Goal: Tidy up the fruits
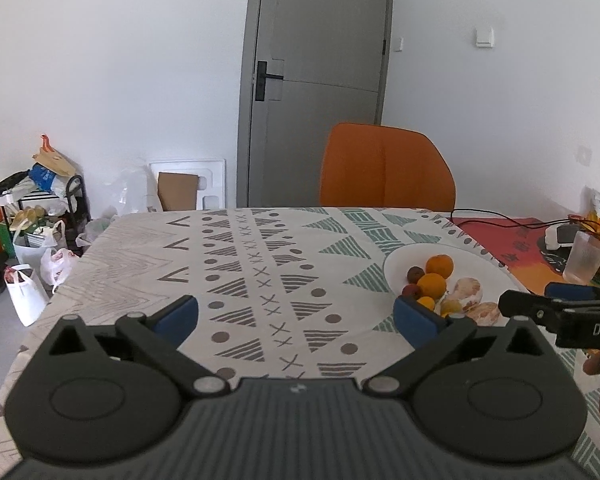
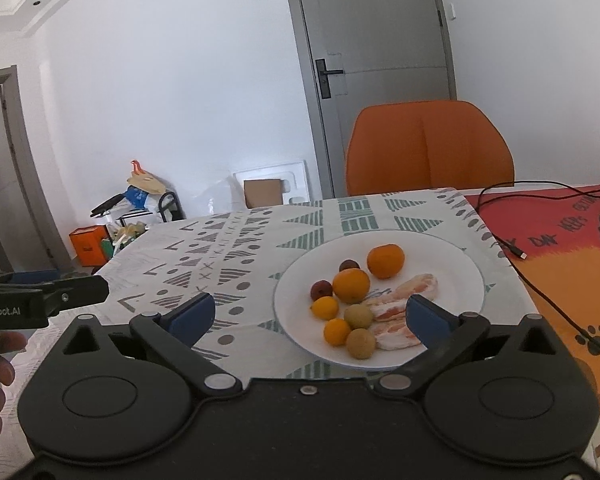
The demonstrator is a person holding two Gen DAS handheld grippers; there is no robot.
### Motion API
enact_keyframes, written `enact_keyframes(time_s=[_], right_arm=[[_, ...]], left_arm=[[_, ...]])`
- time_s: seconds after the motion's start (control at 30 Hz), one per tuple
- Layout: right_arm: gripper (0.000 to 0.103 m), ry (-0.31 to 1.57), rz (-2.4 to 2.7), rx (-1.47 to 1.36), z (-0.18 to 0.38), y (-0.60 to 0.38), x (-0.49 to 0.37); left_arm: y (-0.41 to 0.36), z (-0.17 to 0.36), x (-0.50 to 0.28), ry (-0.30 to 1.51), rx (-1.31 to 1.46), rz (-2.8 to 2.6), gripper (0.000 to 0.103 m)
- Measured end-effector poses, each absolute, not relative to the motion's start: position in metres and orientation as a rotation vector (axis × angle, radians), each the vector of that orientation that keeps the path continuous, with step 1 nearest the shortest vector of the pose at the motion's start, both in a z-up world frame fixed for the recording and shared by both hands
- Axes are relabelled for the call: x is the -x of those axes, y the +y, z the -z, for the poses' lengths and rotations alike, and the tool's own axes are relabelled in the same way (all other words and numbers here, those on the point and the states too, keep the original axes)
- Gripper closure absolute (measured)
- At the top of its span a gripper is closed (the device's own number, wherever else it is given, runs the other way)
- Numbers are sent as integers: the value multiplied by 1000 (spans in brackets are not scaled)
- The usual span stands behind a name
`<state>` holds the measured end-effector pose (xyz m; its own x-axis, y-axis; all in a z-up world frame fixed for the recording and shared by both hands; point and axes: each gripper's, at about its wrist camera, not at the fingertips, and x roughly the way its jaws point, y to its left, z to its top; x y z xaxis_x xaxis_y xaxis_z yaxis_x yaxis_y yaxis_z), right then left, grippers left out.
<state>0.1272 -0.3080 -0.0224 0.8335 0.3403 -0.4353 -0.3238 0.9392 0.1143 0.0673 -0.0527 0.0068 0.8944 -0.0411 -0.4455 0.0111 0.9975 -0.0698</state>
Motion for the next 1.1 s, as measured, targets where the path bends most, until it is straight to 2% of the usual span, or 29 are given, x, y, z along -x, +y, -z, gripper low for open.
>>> enact_keyframes(time_s=[0.53, 1.1], right_arm=[[0, 440, -363, -12, 10, -294, -104], [0, 466, -369, -12, 20, -293, -91]], left_arm=[[-33, -12, -41, 450, 68, 4, 0], [-15, 1, -34, 500, 96, 2, 0]])
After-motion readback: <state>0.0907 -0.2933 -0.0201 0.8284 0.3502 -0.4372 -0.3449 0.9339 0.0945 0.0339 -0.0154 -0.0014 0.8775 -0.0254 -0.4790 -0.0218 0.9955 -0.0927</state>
